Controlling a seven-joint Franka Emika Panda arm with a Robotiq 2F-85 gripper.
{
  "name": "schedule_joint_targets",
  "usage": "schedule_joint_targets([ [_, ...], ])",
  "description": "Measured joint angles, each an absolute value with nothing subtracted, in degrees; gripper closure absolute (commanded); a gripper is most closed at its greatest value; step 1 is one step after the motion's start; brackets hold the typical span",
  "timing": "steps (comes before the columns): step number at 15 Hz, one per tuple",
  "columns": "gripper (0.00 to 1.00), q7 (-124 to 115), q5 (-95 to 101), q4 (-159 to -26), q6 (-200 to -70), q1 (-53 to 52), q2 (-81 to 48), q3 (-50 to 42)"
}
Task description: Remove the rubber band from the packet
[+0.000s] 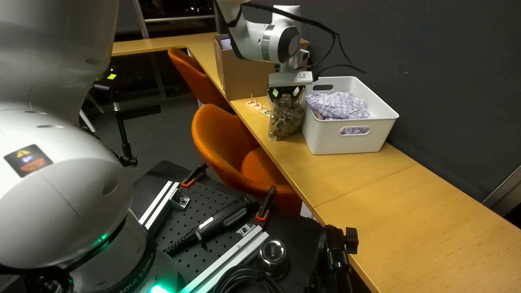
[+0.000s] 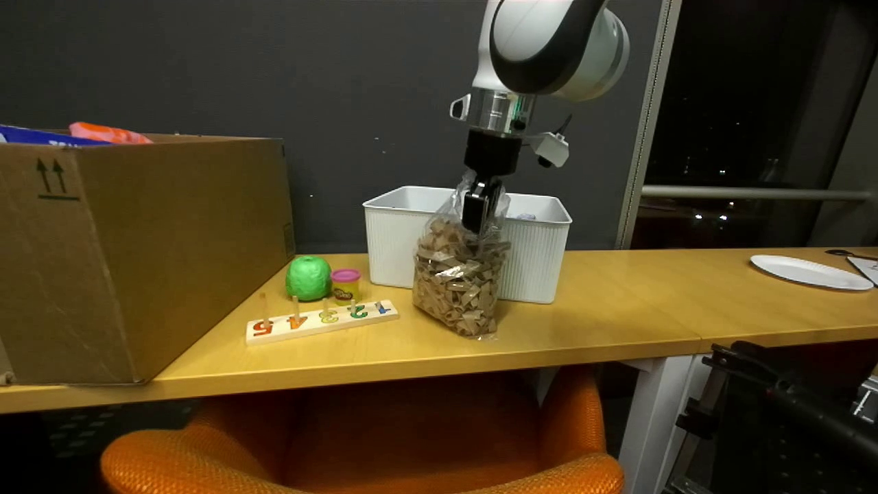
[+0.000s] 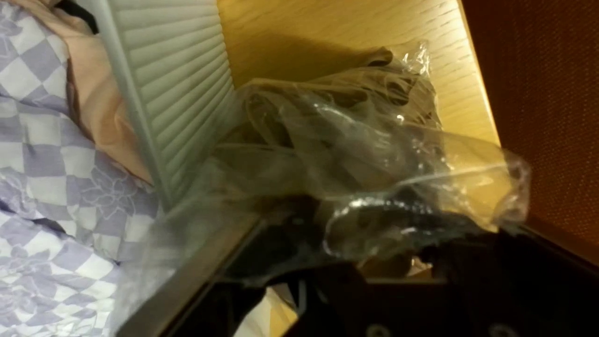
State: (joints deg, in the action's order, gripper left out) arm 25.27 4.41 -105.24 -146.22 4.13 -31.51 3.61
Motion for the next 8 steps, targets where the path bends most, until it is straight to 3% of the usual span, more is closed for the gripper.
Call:
schedule_joint_targets([
  [3, 0.99, 25.3, 4.4, -104.9, -146.2, 4.1, -31.5, 3.6],
  [8, 0.98, 25.3, 4.4, -104.7, -147.5, 4.1, -31.2, 3.6],
])
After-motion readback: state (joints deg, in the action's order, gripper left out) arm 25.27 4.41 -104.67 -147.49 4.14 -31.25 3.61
